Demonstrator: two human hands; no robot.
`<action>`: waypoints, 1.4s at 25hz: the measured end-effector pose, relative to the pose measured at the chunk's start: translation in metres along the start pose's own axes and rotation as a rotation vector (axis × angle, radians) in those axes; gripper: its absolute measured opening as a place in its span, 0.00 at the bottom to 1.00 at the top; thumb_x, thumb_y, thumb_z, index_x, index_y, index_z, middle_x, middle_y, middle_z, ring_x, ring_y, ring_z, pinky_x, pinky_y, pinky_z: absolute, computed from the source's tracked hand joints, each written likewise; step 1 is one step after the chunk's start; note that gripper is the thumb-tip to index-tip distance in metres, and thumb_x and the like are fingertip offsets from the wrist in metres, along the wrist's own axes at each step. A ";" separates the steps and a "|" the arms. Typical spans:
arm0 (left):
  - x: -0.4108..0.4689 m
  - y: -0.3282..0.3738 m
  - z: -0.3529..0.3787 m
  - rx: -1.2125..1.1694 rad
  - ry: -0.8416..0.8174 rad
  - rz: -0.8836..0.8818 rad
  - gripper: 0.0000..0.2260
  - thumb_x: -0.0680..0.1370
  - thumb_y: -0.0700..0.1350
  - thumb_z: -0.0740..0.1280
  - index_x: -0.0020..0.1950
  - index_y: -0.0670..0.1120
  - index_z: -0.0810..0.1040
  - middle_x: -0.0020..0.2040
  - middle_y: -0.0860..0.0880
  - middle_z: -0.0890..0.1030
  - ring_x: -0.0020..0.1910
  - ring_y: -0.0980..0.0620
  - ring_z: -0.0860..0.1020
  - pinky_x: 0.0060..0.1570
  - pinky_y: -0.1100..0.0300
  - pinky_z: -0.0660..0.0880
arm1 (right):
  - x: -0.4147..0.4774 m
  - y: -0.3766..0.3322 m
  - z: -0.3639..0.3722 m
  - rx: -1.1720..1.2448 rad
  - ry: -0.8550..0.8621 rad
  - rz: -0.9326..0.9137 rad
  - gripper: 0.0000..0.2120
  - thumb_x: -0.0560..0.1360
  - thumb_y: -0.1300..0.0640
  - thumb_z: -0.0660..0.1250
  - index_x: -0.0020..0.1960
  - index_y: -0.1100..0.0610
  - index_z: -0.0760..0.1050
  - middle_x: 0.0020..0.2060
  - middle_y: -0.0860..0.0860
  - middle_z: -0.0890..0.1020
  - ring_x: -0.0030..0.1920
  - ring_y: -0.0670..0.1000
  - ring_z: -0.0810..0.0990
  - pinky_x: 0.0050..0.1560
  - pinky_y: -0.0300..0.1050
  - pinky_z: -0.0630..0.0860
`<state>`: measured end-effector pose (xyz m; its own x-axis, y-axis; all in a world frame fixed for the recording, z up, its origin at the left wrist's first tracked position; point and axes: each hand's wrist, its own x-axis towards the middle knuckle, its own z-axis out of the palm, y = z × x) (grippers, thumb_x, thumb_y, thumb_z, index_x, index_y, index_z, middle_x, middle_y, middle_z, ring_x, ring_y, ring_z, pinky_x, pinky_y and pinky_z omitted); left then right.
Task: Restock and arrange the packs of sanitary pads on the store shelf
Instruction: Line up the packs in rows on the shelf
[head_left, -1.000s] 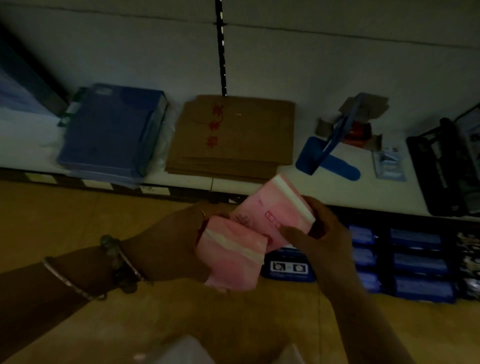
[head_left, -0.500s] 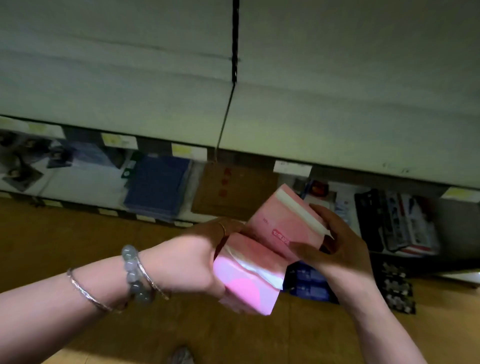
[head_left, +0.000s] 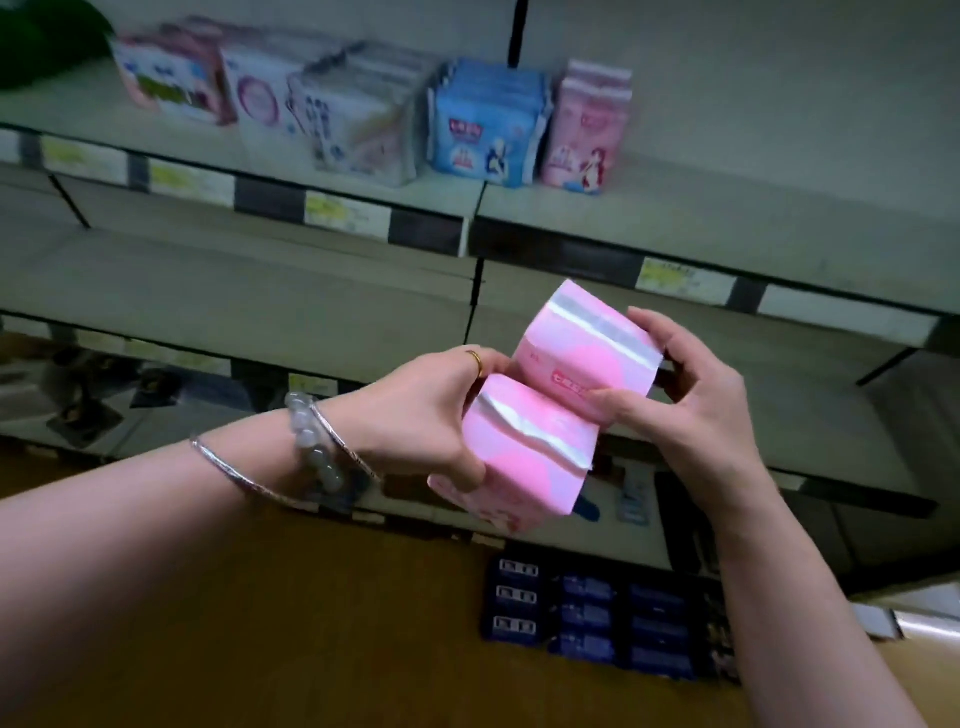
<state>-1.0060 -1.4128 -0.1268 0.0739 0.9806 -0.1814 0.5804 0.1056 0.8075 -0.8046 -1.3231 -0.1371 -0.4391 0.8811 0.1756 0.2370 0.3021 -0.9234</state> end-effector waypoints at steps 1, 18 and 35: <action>-0.003 0.008 -0.008 -0.010 0.002 0.019 0.33 0.57 0.38 0.72 0.59 0.55 0.68 0.52 0.56 0.78 0.49 0.59 0.78 0.46 0.67 0.77 | 0.002 -0.012 -0.001 -0.009 0.008 -0.015 0.37 0.54 0.49 0.77 0.63 0.48 0.72 0.55 0.44 0.79 0.55 0.43 0.77 0.51 0.29 0.73; 0.055 0.115 -0.073 -0.077 0.247 0.214 0.30 0.61 0.30 0.72 0.59 0.47 0.70 0.49 0.50 0.80 0.45 0.56 0.79 0.40 0.65 0.77 | 0.117 -0.109 -0.081 0.032 -0.030 -0.131 0.29 0.64 0.69 0.75 0.62 0.56 0.72 0.53 0.51 0.79 0.47 0.44 0.79 0.44 0.32 0.76; 0.189 0.088 -0.112 -0.055 0.467 0.071 0.32 0.59 0.32 0.76 0.60 0.48 0.72 0.53 0.52 0.76 0.54 0.54 0.74 0.41 0.70 0.73 | 0.300 -0.026 -0.056 -0.057 -0.214 -0.015 0.22 0.71 0.76 0.62 0.62 0.61 0.75 0.58 0.57 0.77 0.51 0.50 0.76 0.41 0.31 0.75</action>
<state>-1.0320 -1.1996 -0.0265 -0.2686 0.9535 0.1368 0.5422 0.0323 0.8397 -0.8941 -1.0467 -0.0413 -0.6154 0.7809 0.1074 0.2751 0.3405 -0.8991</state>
